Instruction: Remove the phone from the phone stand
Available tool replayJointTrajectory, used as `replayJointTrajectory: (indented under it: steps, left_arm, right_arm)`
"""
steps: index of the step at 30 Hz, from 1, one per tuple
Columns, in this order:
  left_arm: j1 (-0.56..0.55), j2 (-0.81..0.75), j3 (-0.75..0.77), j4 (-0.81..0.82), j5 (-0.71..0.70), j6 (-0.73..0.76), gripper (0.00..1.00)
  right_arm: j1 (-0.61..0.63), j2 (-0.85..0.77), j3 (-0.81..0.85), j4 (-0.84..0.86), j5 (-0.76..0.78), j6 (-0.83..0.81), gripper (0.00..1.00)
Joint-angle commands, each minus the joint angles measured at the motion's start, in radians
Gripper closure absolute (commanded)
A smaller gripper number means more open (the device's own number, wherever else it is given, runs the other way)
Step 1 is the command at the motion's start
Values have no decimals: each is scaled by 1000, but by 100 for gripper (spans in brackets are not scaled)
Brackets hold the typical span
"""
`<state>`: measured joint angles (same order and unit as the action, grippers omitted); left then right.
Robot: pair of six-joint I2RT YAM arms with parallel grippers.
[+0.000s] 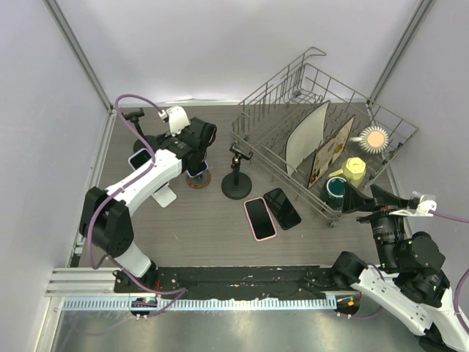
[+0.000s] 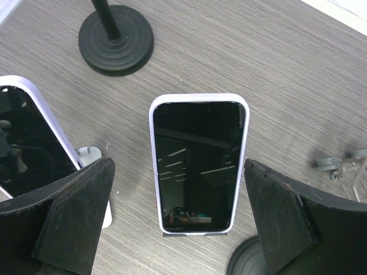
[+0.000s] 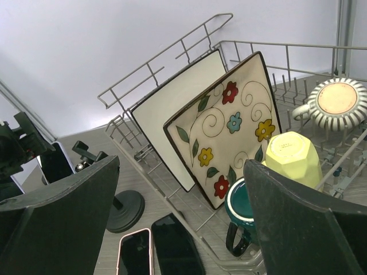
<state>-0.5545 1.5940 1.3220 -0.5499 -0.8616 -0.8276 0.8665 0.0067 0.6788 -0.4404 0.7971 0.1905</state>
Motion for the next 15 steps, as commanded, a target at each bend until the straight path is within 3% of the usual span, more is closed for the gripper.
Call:
replayJointTrajectory:
  steps: [1,8,15]
  left_arm:
    - [-1,41,55,-21,-103,-48,0]
    - [-1,103,106,8,-31,-21,0]
    - [4,147,120,8,-74,-25,0]
  right_arm:
    - [-1,12,-4,45,-6,-17,5]
    - [-1,16,-7,46,-15,-23,6]
    - [-1,22,-10,51,-27,-28,6]
